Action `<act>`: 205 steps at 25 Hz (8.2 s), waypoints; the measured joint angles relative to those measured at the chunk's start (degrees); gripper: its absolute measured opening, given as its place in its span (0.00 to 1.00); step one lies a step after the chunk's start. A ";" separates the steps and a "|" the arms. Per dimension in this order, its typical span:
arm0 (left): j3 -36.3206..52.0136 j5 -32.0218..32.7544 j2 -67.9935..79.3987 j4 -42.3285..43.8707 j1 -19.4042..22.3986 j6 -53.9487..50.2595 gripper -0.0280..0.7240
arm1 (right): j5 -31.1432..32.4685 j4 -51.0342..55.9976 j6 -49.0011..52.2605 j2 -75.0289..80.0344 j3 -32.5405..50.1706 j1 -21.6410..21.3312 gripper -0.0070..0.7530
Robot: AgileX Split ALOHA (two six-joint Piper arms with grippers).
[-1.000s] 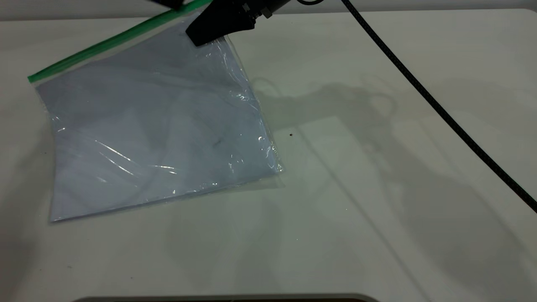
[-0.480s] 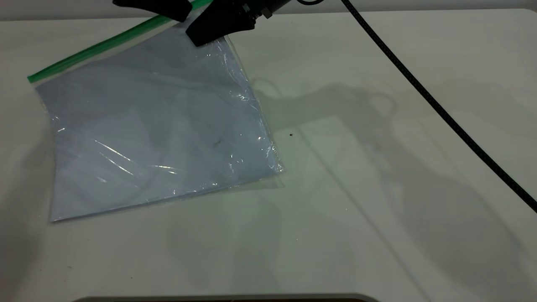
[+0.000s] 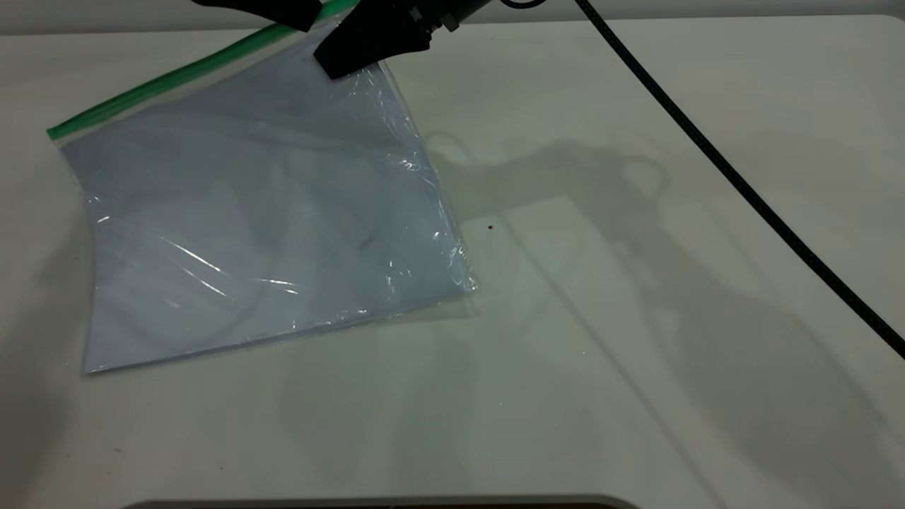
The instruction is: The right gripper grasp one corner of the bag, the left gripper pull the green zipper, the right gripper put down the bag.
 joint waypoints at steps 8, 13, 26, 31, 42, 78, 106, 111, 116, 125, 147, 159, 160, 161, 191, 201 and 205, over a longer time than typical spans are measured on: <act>0.00 -0.05 0.00 0.27 0.00 0.11 0.11 | 0.00 -0.06 1.02 0.00 0.00 -0.13 0.05; -0.09 -0.54 0.00 2.27 -0.11 -0.50 0.11 | 0.22 0.11 2.78 0.00 0.00 -1.35 0.05; -0.48 -5.72 0.00 13.33 -0.17 -7.39 0.11 | 2.32 0.28 5.37 0.00 0.00 -7.90 0.05; -0.48 -6.30 0.00 21.00 -0.17 -12.95 0.11 | 2.64 -0.34 6.30 0.06 0.00 -11.02 0.05; -0.48 -5.99 0.00 35.51 -0.17 -25.74 0.11 | 2.87 -0.83 7.07 0.10 0.00 -14.44 0.05; -3.50 -5.54 -9.52 41.94 -0.14 -57.85 0.80 | -1.37 -27.18 33.10 -8.32 -4.68 -20.60 0.77; -5.07 14.54 -48.61 62.79 -0.14 -93.81 0.80 | 3.80 -44.05 62.13 -80.58 29.78 -21.00 0.76; -1.96 14.54 -57.28 61.07 -0.14 -93.88 0.80 | 3.80 -43.70 62.02 -93.80 41.03 -21.00 0.76; 10.57 14.54 -71.46 61.07 -0.14 -93.88 0.80 | 3.80 -42.41 62.34 -106.70 54.35 -21.00 0.76; 33.47 14.54 -101.09 60.15 -0.14 -92.86 0.80 | 3.80 -41.52 64.73 -128.47 73.84 -21.00 0.75; 52.41 12.80 -111.68 56.10 -0.14 -89.70 0.80 | 0.61 -57.32 70.24 -150.33 85.78 -21.00 0.75; 52.45 12.80 -111.68 55.56 -0.14 -88.33 0.80 | -0.83 -58.80 70.24 -150.33 89.57 -21.00 0.75; 52.45 12.80 -111.68 55.56 -0.14 -88.33 0.80 | -0.96 -58.85 70.24 -150.33 89.57 -21.00 0.75; 52.45 12.80 -111.68 55.56 -0.14 -88.33 0.80 | -0.96 -58.82 70.24 -150.33 89.57 -21.00 0.75; 52.45 12.86 -123.27 60.58 5.11 -97.87 0.80 | -1.08 -58.93 70.24 -150.33 89.61 -21.00 0.75; 52.45 12.86 -123.27 60.63 5.11 -97.87 0.80 | -1.08 -58.93 70.29 -150.33 89.61 -21.39 0.75; 52.45 12.86 -123.27 60.63 5.11 -97.90 0.80 | -1.13 -60.16 71.77 -150.33 89.61 -22.25 0.75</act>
